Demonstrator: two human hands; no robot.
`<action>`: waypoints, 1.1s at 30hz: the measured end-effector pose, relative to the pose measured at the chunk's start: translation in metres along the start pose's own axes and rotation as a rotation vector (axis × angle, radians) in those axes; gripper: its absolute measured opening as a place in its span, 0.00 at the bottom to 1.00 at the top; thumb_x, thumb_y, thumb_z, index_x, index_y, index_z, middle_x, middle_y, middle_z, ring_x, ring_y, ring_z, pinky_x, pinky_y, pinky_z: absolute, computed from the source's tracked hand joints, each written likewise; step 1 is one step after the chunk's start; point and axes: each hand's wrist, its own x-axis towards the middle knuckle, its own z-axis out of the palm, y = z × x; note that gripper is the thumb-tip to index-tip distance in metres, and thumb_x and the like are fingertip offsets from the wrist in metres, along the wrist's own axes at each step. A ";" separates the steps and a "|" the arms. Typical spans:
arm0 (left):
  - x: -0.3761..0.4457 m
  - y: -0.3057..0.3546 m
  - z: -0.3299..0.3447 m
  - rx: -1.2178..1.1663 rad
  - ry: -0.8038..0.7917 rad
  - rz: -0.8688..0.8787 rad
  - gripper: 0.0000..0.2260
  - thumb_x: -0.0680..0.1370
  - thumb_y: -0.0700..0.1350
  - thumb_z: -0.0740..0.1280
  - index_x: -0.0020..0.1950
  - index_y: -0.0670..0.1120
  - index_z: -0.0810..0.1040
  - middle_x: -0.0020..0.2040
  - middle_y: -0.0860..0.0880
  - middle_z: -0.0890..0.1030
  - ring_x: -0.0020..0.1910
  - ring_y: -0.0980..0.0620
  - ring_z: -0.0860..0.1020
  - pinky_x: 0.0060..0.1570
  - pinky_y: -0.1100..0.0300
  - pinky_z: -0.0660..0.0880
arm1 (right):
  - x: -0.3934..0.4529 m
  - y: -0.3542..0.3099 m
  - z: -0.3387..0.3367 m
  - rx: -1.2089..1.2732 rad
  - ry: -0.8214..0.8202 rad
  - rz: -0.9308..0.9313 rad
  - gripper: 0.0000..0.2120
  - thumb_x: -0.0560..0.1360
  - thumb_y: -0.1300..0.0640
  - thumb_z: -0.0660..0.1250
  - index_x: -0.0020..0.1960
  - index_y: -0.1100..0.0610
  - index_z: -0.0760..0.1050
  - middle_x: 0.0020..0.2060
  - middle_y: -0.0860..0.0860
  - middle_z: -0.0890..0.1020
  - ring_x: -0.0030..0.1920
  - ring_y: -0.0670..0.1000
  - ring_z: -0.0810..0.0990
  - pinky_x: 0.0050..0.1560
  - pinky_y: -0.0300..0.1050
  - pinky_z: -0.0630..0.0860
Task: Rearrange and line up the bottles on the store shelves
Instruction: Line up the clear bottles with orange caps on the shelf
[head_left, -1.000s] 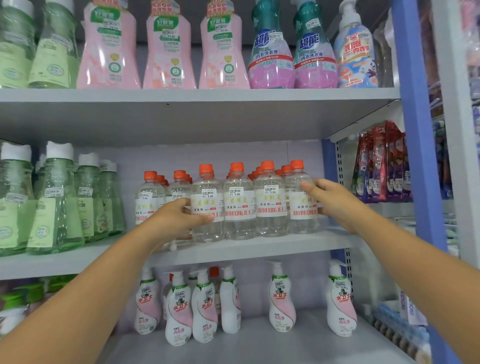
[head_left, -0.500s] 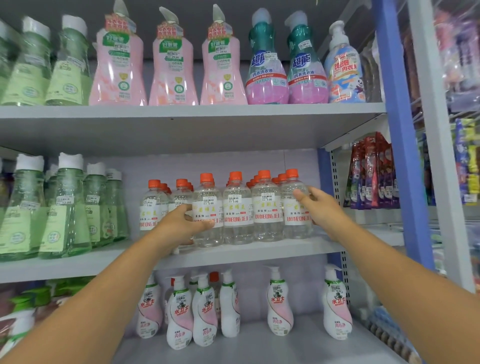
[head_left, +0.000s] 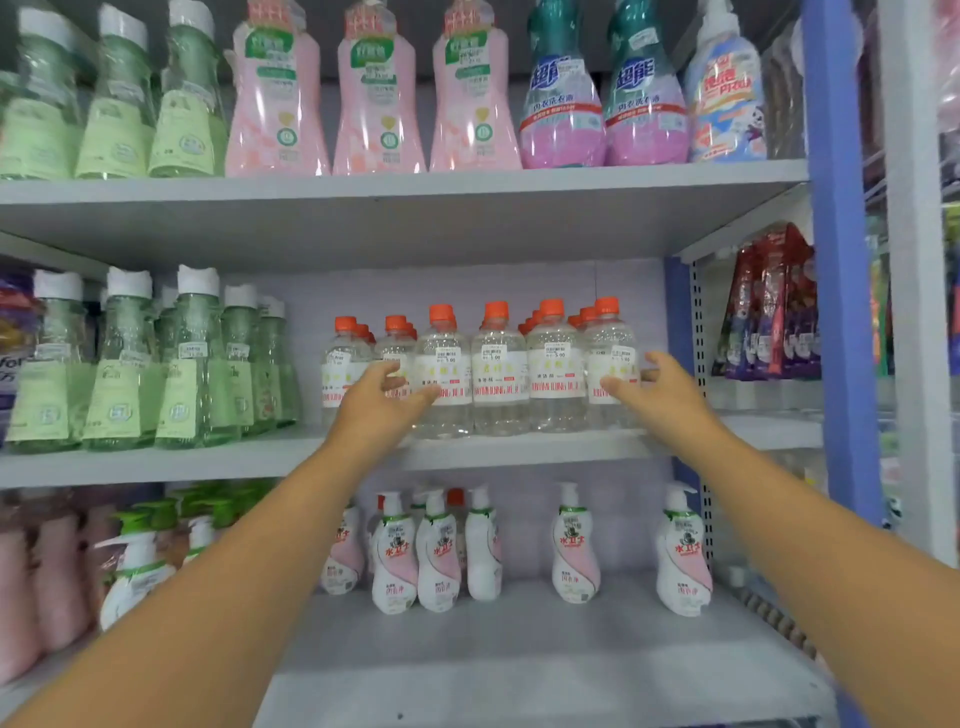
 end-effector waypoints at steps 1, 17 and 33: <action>-0.012 0.000 -0.004 -0.029 0.053 0.050 0.32 0.75 0.57 0.74 0.75 0.51 0.69 0.69 0.53 0.77 0.63 0.53 0.76 0.64 0.53 0.74 | -0.012 0.000 0.001 0.029 0.060 -0.040 0.32 0.76 0.51 0.74 0.76 0.56 0.65 0.68 0.53 0.76 0.64 0.53 0.77 0.60 0.47 0.73; -0.084 -0.236 0.062 -0.105 0.006 -0.487 0.17 0.73 0.48 0.78 0.57 0.51 0.74 0.54 0.48 0.81 0.57 0.44 0.81 0.53 0.54 0.76 | -0.112 0.148 0.195 0.051 -0.271 0.282 0.25 0.74 0.55 0.75 0.68 0.57 0.72 0.59 0.52 0.78 0.57 0.53 0.79 0.54 0.43 0.73; 0.006 -0.319 0.077 -0.156 -0.136 -0.267 0.18 0.74 0.42 0.77 0.56 0.59 0.74 0.46 0.59 0.83 0.43 0.64 0.82 0.43 0.64 0.79 | -0.036 0.198 0.303 0.002 -0.148 0.292 0.23 0.70 0.53 0.79 0.57 0.46 0.69 0.47 0.40 0.79 0.48 0.44 0.79 0.52 0.44 0.75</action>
